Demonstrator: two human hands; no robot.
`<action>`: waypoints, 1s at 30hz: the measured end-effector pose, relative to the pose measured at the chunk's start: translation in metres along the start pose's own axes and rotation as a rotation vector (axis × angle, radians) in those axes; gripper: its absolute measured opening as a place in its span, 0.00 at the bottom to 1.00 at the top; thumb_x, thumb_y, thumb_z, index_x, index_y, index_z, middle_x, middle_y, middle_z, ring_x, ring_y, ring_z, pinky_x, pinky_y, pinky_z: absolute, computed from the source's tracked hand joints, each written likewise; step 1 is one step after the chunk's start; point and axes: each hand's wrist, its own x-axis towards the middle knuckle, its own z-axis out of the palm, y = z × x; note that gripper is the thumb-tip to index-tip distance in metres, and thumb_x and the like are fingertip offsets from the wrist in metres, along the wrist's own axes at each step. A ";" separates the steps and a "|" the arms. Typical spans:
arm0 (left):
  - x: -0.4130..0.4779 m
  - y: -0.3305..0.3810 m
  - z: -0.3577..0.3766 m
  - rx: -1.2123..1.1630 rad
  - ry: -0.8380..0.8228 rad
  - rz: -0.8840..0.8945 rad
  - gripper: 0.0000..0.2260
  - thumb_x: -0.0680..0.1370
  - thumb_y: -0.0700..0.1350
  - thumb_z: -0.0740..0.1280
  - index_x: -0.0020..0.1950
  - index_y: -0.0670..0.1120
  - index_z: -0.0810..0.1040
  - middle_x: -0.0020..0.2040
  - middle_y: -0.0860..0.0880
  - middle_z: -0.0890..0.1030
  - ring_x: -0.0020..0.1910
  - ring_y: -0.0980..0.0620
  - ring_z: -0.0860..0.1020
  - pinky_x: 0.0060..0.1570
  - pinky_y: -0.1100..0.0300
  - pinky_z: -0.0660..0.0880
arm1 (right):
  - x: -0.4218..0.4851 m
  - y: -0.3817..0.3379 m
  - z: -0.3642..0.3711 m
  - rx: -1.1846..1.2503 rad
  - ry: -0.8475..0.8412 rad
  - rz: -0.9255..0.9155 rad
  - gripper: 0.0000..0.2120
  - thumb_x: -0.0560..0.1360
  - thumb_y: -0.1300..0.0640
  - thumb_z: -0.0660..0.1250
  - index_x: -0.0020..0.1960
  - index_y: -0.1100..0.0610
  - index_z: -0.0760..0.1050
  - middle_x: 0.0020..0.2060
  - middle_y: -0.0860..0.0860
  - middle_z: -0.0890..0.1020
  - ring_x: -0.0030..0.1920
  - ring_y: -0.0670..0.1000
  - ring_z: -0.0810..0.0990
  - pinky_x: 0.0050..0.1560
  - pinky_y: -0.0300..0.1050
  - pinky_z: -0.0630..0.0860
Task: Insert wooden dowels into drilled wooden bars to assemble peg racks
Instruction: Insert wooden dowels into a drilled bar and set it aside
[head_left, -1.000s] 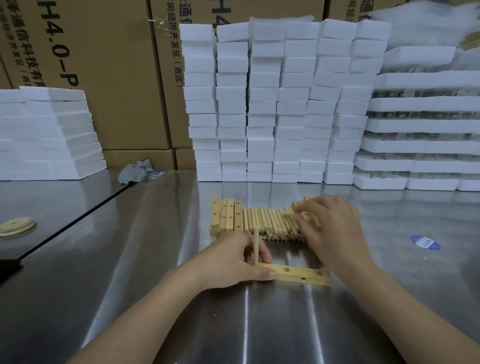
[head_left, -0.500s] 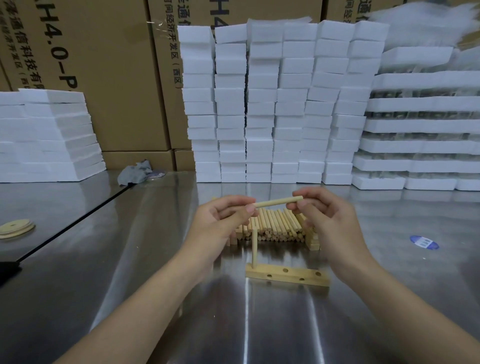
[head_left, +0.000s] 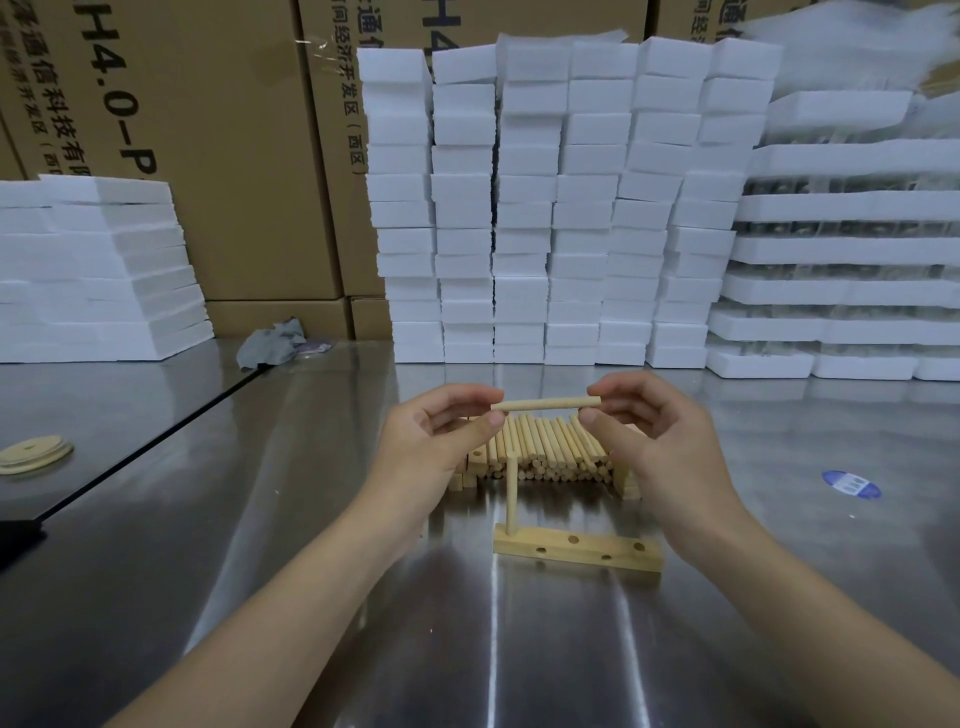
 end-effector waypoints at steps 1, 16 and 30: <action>0.000 0.000 0.000 0.000 0.002 -0.002 0.08 0.78 0.45 0.78 0.53 0.58 0.89 0.51 0.52 0.88 0.48 0.60 0.84 0.38 0.69 0.75 | 0.000 0.000 0.000 -0.006 -0.002 -0.002 0.12 0.76 0.63 0.77 0.47 0.45 0.84 0.43 0.47 0.86 0.45 0.47 0.82 0.49 0.47 0.81; -0.006 0.004 0.006 0.021 -0.092 0.060 0.09 0.80 0.45 0.75 0.57 0.57 0.89 0.52 0.51 0.89 0.51 0.58 0.85 0.46 0.71 0.76 | -0.001 0.004 0.001 -0.117 -0.487 0.164 0.12 0.78 0.42 0.73 0.48 0.50 0.87 0.36 0.49 0.84 0.36 0.46 0.77 0.38 0.37 0.73; -0.012 0.002 0.016 0.102 -0.197 0.056 0.09 0.81 0.38 0.73 0.59 0.47 0.88 0.51 0.46 0.88 0.51 0.53 0.85 0.44 0.71 0.75 | 0.005 -0.009 -0.021 -0.234 -0.578 0.244 0.05 0.78 0.54 0.77 0.46 0.55 0.86 0.38 0.54 0.85 0.40 0.49 0.81 0.42 0.40 0.78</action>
